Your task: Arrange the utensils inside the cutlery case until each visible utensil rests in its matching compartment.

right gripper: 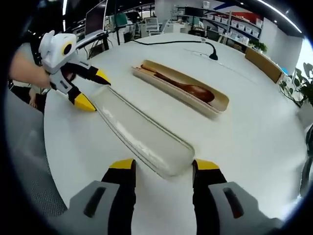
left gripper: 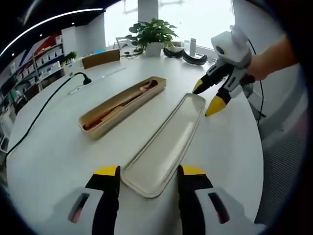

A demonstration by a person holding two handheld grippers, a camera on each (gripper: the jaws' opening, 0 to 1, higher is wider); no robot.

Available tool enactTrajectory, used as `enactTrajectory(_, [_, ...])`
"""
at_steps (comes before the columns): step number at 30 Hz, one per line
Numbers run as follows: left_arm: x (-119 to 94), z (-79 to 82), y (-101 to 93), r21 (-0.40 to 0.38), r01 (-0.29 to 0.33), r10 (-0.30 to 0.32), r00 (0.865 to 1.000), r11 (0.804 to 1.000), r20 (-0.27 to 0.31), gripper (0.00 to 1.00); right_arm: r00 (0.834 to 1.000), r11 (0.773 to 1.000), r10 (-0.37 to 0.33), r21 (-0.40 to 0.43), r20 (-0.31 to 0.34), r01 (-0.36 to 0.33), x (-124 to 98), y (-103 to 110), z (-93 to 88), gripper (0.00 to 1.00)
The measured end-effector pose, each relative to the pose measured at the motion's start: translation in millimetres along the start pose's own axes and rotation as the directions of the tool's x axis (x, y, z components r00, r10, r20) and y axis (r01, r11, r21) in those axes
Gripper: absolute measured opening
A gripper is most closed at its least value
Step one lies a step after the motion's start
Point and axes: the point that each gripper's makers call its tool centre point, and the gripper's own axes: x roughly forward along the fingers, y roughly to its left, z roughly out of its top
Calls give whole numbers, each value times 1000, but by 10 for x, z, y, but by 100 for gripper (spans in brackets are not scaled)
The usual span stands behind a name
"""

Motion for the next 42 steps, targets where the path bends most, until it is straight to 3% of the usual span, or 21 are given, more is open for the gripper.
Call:
enactTrajectory(4, [-114,-87,-87,13,0,0,1000,1000,-15,49,1000,999,-24,33,-4,24,-53,117,-71,39])
enactTrajectory(7, [-187,-171,-173,21,15,-14,1000,1000,-27,48,999,999,-41,20,0,41,-77,222,-95,39])
enactTrajectory(13, [-229,-216,-203,10,19,-19,1000,1000,-12,47,997,998,-56,-23,-57,55,-48,248,-98,40])
enactTrajectory(15, [-229,-216,-198,12,18,-18,1000,1000,-8,48,994,996,-50,-84,-97,42,-64,285,-122,41])
enactTrajectory(19, [-263,-225,-203,45,46,-46,999,998,-14,48,987,992,-5,-122,-158,-14,-104,380,-235,41])
enactTrajectory(20, [-266,-239,-229,62,68,-67,998,996,-18,47,985,987,-13,-163,-172,-15,-125,375,-256,43])
enactTrajectory(21, [-265,-251,-234,70,71,-70,997,995,-19,46,985,967,-72,-254,-155,31,-150,288,-226,49])
enactTrajectory(22, [-277,-238,-226,94,67,-66,998,993,-12,45,987,954,-83,-299,-140,38,-161,276,-203,53])
enactTrajectory(25, [-265,-244,-230,97,79,-77,997,992,-23,44,992,941,8,-334,-125,-50,-137,424,-169,62])
enactTrajectory(28, [-264,-238,-216,123,83,-78,996,989,-41,45,993,926,-10,-376,-119,-35,-140,375,-63,52])
enactTrajectory(31, [-275,-237,-210,174,97,-88,994,980,-61,45,994,932,-3,-361,-107,-36,-95,332,46,55])
enactTrajectory(34, [-259,-230,-213,200,112,-99,992,974,-72,45,991,919,50,-382,-126,-95,-20,406,85,55])
enactTrajectory(38, [-226,-219,-218,238,136,-115,988,962,-98,46,987,911,75,-394,-140,-125,51,468,108,53])
enactTrajectory(42, [-194,-210,-272,263,180,-155,982,948,-112,41,975,893,110,-412,-195,-183,125,541,62,45])
